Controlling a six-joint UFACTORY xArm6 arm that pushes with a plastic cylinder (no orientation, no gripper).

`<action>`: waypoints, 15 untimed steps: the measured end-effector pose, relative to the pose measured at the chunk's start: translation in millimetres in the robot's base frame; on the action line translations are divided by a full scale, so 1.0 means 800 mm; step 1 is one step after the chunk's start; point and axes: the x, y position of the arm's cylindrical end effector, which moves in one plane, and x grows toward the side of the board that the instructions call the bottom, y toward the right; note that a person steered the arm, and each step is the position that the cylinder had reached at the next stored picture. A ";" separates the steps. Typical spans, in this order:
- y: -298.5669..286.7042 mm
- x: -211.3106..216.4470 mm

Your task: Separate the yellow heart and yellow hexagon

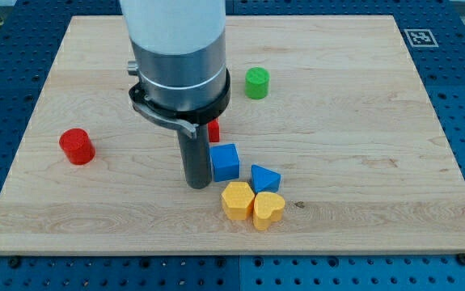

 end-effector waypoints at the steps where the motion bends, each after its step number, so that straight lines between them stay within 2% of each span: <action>1: 0.000 0.005; 5: 0.030 0.052; 13: 0.199 0.051; 15: 0.203 0.044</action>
